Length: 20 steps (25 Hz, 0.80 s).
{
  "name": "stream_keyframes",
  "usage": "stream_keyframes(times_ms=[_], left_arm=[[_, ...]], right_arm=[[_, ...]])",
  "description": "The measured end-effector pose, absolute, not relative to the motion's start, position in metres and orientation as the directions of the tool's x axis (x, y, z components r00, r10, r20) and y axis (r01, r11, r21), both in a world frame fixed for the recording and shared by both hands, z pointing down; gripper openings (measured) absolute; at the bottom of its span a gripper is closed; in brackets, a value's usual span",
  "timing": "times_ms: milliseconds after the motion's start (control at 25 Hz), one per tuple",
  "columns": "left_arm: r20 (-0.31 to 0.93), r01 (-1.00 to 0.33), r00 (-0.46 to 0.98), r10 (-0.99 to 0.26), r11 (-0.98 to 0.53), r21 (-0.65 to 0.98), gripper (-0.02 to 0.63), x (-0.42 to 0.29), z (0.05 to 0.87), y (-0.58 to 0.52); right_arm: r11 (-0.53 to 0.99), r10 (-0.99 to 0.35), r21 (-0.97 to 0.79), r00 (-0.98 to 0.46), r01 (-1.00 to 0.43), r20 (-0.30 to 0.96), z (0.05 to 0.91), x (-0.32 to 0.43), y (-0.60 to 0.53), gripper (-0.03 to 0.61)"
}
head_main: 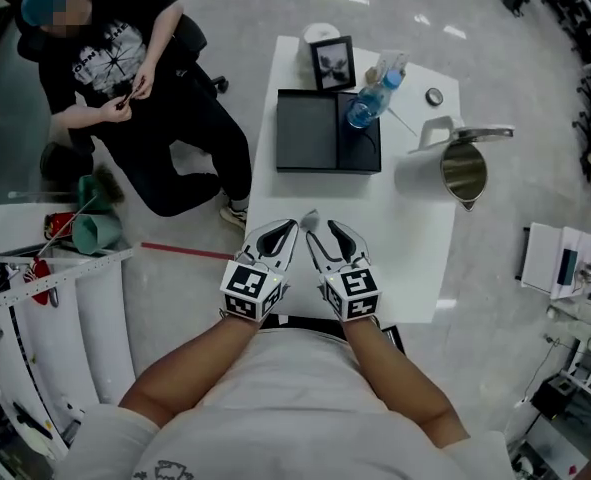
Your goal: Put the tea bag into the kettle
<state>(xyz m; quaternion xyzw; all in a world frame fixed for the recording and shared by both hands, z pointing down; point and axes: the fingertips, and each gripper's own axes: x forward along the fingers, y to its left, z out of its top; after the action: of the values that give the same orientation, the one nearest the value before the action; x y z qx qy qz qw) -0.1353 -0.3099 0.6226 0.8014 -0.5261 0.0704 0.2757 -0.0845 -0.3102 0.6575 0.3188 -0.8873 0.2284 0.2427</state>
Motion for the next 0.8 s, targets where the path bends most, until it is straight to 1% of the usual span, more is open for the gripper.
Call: stream_keyframes(times_ms=[120,400,800], left_arm=[[0.441,-0.892,0.420,-0.793,-0.269,0.364,0.011,-0.137,0.643,-0.317],[0.521,-0.895,0.419,-0.744,-0.239,0.377,0.011,-0.139,0.682,-0.321],[0.560,-0.891,0.424,-0.712,-0.217,0.398,0.011,-0.142,0.707,-0.316]], right_arm=[[0.702,-0.401,-0.244,-0.655,-0.669,0.640,0.685,-0.088,-0.314,0.204],[0.687,-0.318,-0.277,-0.621,-0.672,0.717,0.730,-0.090,-0.318,0.204],[0.688,-0.280,-0.252,-0.569,-0.681,0.773,0.768,-0.092,-0.323,0.202]])
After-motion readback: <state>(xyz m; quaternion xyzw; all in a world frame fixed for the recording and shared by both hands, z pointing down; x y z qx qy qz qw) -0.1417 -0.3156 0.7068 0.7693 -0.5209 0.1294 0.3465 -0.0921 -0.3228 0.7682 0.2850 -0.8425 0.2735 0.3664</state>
